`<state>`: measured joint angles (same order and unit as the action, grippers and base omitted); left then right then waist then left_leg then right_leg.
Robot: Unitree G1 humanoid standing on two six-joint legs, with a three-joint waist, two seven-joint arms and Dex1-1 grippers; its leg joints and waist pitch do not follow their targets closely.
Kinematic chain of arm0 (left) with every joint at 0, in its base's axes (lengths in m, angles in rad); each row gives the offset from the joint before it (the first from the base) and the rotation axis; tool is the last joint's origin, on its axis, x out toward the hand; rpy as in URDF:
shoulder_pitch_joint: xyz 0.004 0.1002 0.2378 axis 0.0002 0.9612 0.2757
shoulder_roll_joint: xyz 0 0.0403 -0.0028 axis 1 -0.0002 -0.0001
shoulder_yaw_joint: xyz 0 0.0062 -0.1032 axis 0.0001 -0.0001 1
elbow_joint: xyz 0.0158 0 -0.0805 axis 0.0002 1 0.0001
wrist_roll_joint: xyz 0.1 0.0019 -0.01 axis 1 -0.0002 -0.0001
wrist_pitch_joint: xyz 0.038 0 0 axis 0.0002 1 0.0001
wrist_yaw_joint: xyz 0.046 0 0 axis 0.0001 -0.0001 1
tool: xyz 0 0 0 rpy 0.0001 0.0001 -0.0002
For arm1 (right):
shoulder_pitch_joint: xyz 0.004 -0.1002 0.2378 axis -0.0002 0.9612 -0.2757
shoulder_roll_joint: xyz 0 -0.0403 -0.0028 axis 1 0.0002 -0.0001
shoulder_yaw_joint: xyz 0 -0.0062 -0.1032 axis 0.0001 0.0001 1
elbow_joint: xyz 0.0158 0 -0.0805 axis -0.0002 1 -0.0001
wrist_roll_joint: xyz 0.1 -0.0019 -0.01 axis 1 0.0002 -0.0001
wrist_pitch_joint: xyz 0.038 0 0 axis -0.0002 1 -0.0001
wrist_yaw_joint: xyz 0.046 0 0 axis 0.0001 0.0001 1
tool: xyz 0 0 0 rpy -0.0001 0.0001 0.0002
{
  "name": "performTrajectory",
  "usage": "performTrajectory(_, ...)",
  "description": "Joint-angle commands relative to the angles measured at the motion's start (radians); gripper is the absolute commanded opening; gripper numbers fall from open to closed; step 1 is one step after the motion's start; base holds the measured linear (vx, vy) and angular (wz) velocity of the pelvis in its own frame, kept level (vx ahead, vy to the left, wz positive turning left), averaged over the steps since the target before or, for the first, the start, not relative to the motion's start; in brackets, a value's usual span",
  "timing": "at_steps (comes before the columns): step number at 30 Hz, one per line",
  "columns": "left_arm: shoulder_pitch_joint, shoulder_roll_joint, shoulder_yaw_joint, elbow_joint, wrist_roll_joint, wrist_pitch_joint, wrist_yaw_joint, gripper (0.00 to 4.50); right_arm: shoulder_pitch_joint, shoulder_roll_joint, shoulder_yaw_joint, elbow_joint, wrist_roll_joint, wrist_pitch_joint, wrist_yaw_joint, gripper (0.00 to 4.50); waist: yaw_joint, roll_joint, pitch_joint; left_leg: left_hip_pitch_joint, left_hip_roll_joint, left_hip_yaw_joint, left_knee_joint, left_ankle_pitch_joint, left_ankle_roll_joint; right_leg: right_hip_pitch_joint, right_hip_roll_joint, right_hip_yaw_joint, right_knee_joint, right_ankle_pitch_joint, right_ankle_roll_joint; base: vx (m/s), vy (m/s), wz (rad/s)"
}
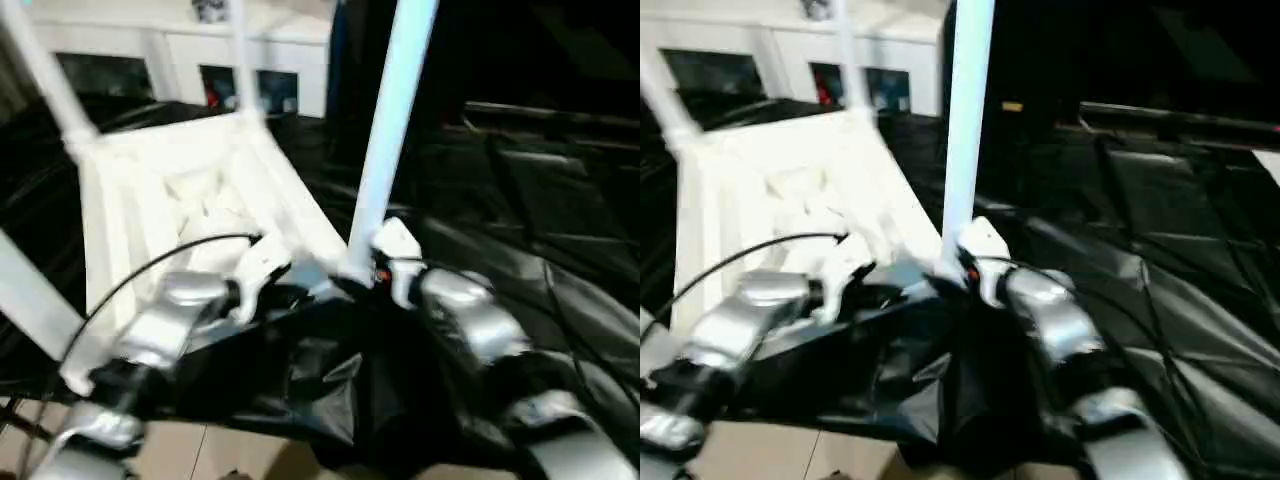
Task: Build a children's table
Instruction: Rotate leg to tighten
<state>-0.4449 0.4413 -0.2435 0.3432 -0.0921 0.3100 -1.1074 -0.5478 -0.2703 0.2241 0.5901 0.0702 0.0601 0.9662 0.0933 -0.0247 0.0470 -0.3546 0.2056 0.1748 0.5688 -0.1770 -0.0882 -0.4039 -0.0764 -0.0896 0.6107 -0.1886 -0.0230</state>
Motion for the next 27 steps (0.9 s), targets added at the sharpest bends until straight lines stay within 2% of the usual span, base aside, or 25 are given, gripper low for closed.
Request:
performTrajectory(1,0.006,-0.006,-0.017,-0.026,-0.050,-0.032,-0.066,0.00,0.006,-0.010,0.020,-0.026,0.015,0.001,0.056,3.97,0.001,-0.011,-0.055,0.000,0.028,0.000,-0.058,-0.171,0.067,0.055,-0.070,0.058,-0.072,-0.213,-0.175,0.000,0.000,0.00)
performTrajectory(3,0.016,0.021,-0.016,-0.034,-0.060,-0.032,-0.107,0.00,0.004,-0.014,0.022,-0.028,0.023,0.004,0.082,3.97,0.003,-0.008,-0.055,0.004,0.028,-0.001,-0.059,-0.182,0.057,0.052,-0.070,0.058,-0.074,-0.237,-0.172,0.000,0.000,0.00)
performTrajectory(5,0.021,0.033,-0.013,-0.036,-0.062,-0.034,-0.125,0.00,0.003,-0.014,0.023,-0.032,0.026,0.010,0.094,3.97,0.002,-0.009,-0.054,0.002,0.029,-0.002,-0.060,-0.184,0.049,0.053,-0.070,0.058,-0.074,-0.246,-0.171,0.000,0.000,0.00)
performTrajectory(6,0.023,0.039,-0.012,-0.037,-0.063,-0.033,-0.130,0.00,0.003,-0.014,0.027,-0.034,0.026,0.014,0.102,3.71,0.002,-0.009,-0.056,0.003,0.029,-0.002,-0.060,-0.181,0.046,0.054,-0.070,0.058,-0.072,-0.240,-0.172,0.000,0.000,0.00)
performTrajectory(11,0.029,0.061,-0.006,-0.036,-0.065,-0.035,-0.161,0.00,0.010,-0.020,0.035,-0.048,0.028,0.020,0.141,3.51,0.003,-0.011,-0.058,0.002,0.029,-0.002,-0.058,-0.153,0.048,0.057,-0.068,0.058,-0.064,-0.180,-0.184,0.000,0.000,0.00)
performTrajectory(13,0.031,0.064,-0.002,-0.034,-0.068,-0.036,-0.168,0.00,0.011,-0.017,0.036,-0.044,0.033,0.018,0.147,3.31,0.004,-0.005,-0.058,0.003,0.028,-0.002,-0.057,-0.153,0.048,0.056,-0.069,0.058,-0.064,-0.168,-0.194,0.000,0.000,0.00)
performTrajectory(14,0.031,0.064,-0.002,-0.034,-0.068,-0.036,-0.169,0.00,0.011,-0.017,0.036,-0.044,0.033,0.018,0.148,3.22,0.004,-0.007,-0.058,0.002,0.028,-0.001,-0.057,-0.154,0.048,0.057,-0.068,0.058,-0.064,-0.164,-0.196,0.000,0.000,0.00)
performTrajectory(15,0.033,0.065,-0.002,-0.033,-0.069,-0.036,-0.172,0.00,0.013,-0.015,0.037,-0.044,0.035,0.017,0.149,3.22,0.005,-0.004,-0.059,0.002,0.028,-0.002,-0.056,-0.154,0.048,0.058,-0.068,0.058,-0.063,-0.161,-0.198,0.000,0.000,0.00)
performTrajectory(16,0.033,0.065,-0.002,-0.033,-0.069,-0.036,-0.172,0.00,0.013,-0.015,0.037,-0.044,0.035,0.017,0.149,3.22,0.004,-0.005,-0.058,0.003,0.028,-0.002,-0.057,-0.158,0.046,0.057,-0.068,0.057,-0.064,-0.162,-0.199,0.000,0.000,0.00)
performTrajectory(18,0.034,0.063,-0.003,-0.029,-0.069,-0.037,-0.172,0.00,0.017,-0.013,0.035,-0.048,0.035,0.019,0.149,2.92,0.005,-0.005,-0.059,0.003,0.028,-0.002,-0.057,-0.159,0.043,0.058,-0.068,0.057,-0.063,-0.160,-0.200,0.000,0.000,0.00)
performTrajectory(19,0.031,0.052,0.001,-0.021,-0.070,-0.032,-0.156,0.00,0.028,-0.007,0.033,-0.058,0.038,0.026,0.147,2.86,0.006,-0.012,-0.059,0.002,0.028,-0.002,-0.057,-0.154,0.045,0.059,-0.068,0.057,-0.062,-0.158,-0.200,0.000,0.000,0.00)
performTrajectory(20,0.031,0.052,0.001,-0.021,-0.070,-0.032,-0.156,0.00,0.028,-0.007,0.033,-0.058,0.038,0.026,0.147,2.83,0.007,-0.010,-0.058,0.002,0.028,-0.002,-0.057,-0.152,0.045,0.059,-0.069,0.058,-0.062,-0.159,-0.199,0.000,0.000,0.00)
performTrajectory(22,0.006,0.015,0.017,0.018,-0.046,-0.042,-0.067,0.00,0.040,0.012,0.018,-0.061,0.042,0.054,0.114,2.78,0.009,-0.018,-0.059,0.002,0.028,-0.002,-0.056,-0.148,0.047,0.060,-0.069,0.057,-0.062,-0.162,-0.195,0.000,0.000,0.00)
performTrajectory(23,-0.009,0.000,0.021,0.039,-0.028,-0.041,-0.020,0.00,0.039,0.023,0.014,-0.048,0.034,0.053,0.083,2.75,0.009,-0.016,-0.058,0.002,0.027,-0.002,-0.057,-0.146,0.049,0.058,-0.068,0.058,-0.063,-0.165,-0.194,0.000,0.000,0.00)
performTrajectory(24,-0.013,-0.004,0.022,0.046,-0.022,-0.040,-0.005,0.00,0.038,0.027,0.012,-0.044,0.032,0.052,0.073,2.75,0.011,-0.015,-0.054,0.005,0.027,-0.001,-0.058,-0.163,0.043,0.054,-0.069,0.058,-0.070,-0.203,-0.186,0.000,0.000,0.00)
performTrajectory(25,-0.049,-0.046,0.032,0.094,0.013,-0.022,0.108,0.00,0.027,0.065,-0.003,0.000,0.012,0.046,-0.023,2.73,0.014,-0.014,-0.054,0.007,0.027,-0.002,-0.059,-0.178,0.034,0.055,-0.073,0.058,-0.074,-0.246,-0.174,0.000,0.000,0.00)
performTrajectory(26,-0.066,-0.071,0.037,0.112,0.027,-0.003,0.166,0.00,0.017,0.091,-0.015,0.029,-0.001,0.043,-0.095,2.73,0.013,-0.015,-0.053,0.008,0.026,0.000,-0.059,-0.180,0.027,0.052,-0.072,0.059,-0.076,-0.263,-0.168,0.000,0.000,0.00)
performTrajectory(27,-0.080,-0.094,0.042,0.124,0.036,0.012,0.213,0.00,0.007,0.115,-0.028,0.054,-0.011,0.045,-0.166,2.73,0.014,-0.012,-0.051,0.013,0.025,-0.002,-0.061,-0.201,0.009,0.050,-0.074,0.059,-0.083,-0.323,-0.154,0.000,0.000,0.00)
